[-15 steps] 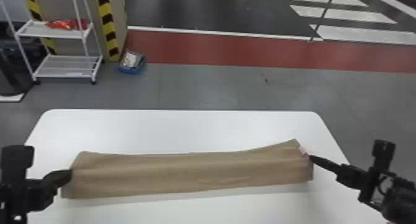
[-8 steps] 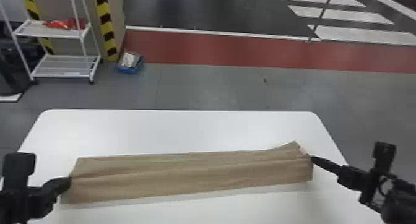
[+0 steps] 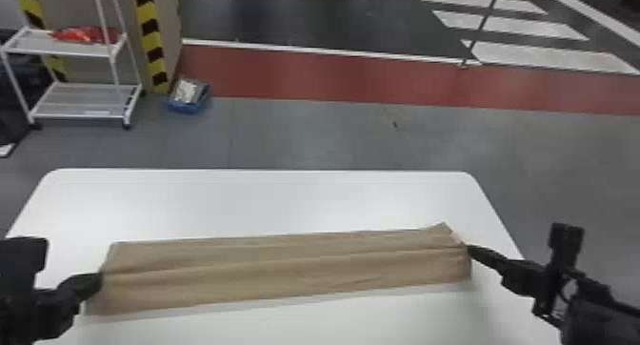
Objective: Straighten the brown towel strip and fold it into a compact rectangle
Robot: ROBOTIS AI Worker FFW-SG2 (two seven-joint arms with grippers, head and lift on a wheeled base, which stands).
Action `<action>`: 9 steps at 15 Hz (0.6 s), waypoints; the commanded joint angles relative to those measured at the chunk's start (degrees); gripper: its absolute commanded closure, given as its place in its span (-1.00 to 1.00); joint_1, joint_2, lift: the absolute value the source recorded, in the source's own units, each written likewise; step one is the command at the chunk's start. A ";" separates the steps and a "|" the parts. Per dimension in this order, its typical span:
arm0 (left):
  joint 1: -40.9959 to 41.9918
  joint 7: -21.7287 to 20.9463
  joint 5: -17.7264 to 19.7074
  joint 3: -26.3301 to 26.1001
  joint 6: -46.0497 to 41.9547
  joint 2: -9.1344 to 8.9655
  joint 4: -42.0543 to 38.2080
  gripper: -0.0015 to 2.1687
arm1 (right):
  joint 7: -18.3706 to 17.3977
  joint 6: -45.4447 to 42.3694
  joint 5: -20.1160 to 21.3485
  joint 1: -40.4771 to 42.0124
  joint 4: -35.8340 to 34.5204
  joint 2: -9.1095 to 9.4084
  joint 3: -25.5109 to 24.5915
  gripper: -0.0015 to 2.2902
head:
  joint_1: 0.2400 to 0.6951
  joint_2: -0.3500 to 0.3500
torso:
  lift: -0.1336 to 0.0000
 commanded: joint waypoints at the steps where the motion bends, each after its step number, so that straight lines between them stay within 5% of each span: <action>1: -0.54 -0.02 -0.21 -0.26 -0.17 0.02 0.68 0.10 | -1.48 -0.51 0.35 -0.40 0.50 -0.04 1.83 -0.02 | 1.00 -0.56 | 1.00; 3: -0.63 0.07 -0.29 -0.26 -0.35 0.02 0.68 -0.78 | -3.95 0.20 2.37 -1.19 1.12 0.22 3.33 -0.73 | 1.00 -0.55 | 1.00; 4: -0.63 0.78 -0.29 -0.17 -0.52 0.02 0.42 -0.99 | -4.74 0.55 2.81 -1.19 0.94 0.31 3.68 -1.00 | 1.00 -0.55 | 1.00; 9: 0.34 2.09 -0.29 -0.26 -5.09 -0.33 -2.66 -0.98 | -5.79 1.95 1.75 3.38 -6.71 2.07 1.75 -0.95 | 1.00 -0.52 | 1.00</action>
